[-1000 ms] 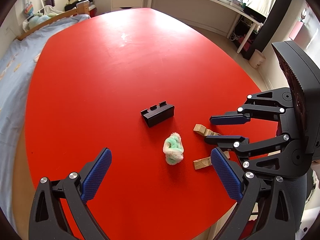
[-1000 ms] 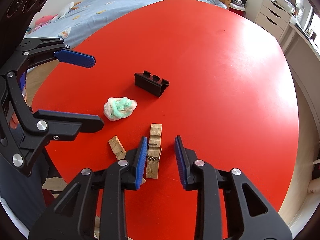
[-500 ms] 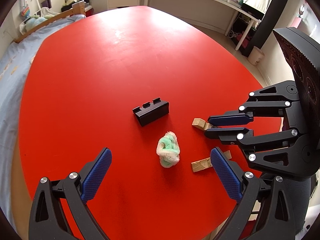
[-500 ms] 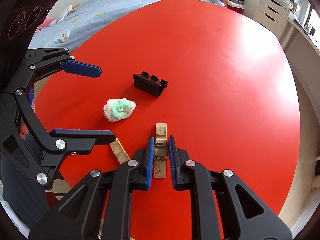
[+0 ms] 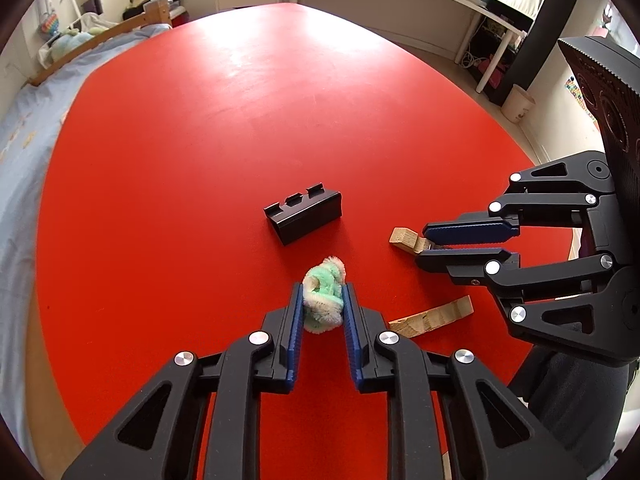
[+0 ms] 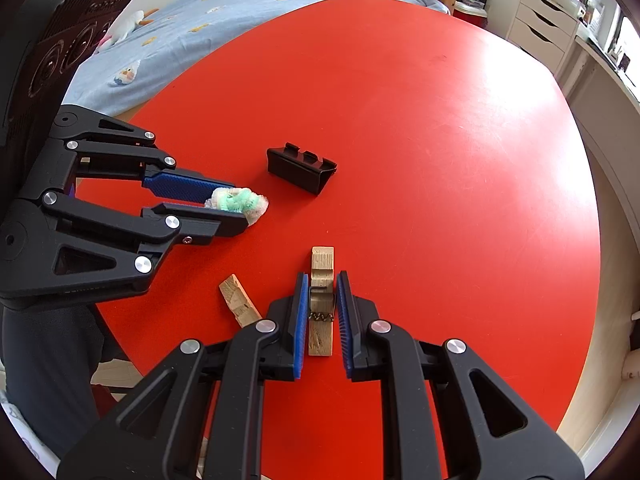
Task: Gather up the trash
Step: 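Carry the clothespin with the right tool while the left tool carries the fluffy ball to the bin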
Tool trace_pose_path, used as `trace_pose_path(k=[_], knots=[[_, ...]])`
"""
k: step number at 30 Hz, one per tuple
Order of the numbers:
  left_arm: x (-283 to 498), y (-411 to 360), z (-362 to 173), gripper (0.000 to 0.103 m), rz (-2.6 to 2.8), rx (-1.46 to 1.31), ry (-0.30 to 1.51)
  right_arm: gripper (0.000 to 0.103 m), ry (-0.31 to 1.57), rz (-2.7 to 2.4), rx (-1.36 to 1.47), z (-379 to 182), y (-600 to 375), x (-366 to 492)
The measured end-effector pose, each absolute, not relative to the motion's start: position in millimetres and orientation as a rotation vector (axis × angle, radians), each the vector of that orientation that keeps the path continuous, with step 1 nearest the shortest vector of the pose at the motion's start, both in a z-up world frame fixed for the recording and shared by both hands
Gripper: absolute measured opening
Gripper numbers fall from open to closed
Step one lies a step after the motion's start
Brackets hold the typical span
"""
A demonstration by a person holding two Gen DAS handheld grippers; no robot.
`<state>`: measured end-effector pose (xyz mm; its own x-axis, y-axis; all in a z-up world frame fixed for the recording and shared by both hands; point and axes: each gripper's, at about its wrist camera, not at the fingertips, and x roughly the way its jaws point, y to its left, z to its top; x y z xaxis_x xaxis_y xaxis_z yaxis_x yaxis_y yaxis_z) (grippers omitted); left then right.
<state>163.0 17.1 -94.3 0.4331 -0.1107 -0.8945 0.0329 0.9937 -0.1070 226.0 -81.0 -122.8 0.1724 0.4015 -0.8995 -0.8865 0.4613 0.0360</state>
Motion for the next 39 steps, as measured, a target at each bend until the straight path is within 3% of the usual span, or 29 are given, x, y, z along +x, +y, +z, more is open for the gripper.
trace_pose_path(k=[15,39], knots=[[152,22,-78,0.018,-0.055,-0.082,1.083,0.014,0.999,0.976,-0.556,-111,-86,226],[76,-5,-17,0.018,-0.059,-0.092,0.952,0.014,0.837,1.005,-0.432,-30,-143,161]])
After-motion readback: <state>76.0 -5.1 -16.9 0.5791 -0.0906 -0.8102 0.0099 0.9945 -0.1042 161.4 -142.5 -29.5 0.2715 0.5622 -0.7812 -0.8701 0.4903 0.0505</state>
